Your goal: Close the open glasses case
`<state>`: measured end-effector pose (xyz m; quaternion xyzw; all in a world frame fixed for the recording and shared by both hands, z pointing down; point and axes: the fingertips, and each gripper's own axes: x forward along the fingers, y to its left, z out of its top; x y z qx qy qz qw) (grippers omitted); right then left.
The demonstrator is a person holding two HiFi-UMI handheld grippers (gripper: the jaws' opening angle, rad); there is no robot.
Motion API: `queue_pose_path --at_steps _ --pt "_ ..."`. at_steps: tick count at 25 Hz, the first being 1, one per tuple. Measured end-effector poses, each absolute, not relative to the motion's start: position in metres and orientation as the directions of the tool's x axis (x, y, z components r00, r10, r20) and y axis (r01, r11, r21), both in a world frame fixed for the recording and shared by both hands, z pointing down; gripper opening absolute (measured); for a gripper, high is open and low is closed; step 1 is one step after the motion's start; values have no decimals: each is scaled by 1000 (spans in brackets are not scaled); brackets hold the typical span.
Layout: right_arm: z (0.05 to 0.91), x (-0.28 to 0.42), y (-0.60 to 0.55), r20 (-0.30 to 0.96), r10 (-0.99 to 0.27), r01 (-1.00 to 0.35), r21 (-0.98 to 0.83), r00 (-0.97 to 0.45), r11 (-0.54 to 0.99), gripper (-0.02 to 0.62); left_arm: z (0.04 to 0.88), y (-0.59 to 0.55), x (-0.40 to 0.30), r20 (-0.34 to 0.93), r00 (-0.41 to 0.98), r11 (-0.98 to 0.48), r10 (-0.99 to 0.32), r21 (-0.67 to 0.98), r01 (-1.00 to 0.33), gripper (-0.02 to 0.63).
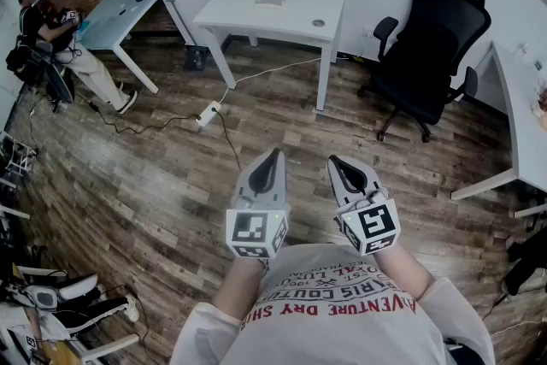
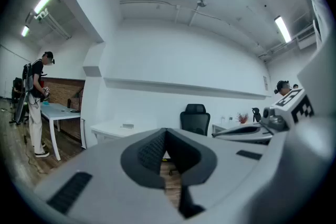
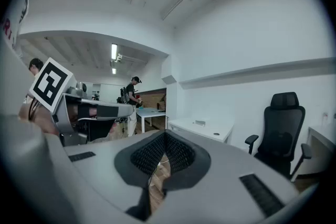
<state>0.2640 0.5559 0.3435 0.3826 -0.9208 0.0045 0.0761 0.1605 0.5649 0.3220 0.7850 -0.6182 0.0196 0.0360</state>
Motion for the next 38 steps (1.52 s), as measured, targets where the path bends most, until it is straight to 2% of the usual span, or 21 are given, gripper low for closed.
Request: queue_pose_path --at_steps 12,17,26,31,38 --pt "353 227 551 174 -711 -720 12 -681 693 12 331 567 122 90 244 -244 -965 18 -970 -3" --pt "370 184 549 204 -720 -741 -42 -663 670 12 343 578 67 107 219 -216 -970 35 -976 -3" --pt "405 98 545 299 -660 -714 -123 -689 689 12 375 586 -39 165 135 -121 -977 89 -989 -3" --pt "406 77 514 319 -643 -702 -115 -696 703 12 386 567 -74 181 82 -58 -980 137 -989 -3" --pt "423 54 440 346 -596 -667 -133 -724 733 12 407 503 -85 221 58 -27 -974 141 -990 -3"
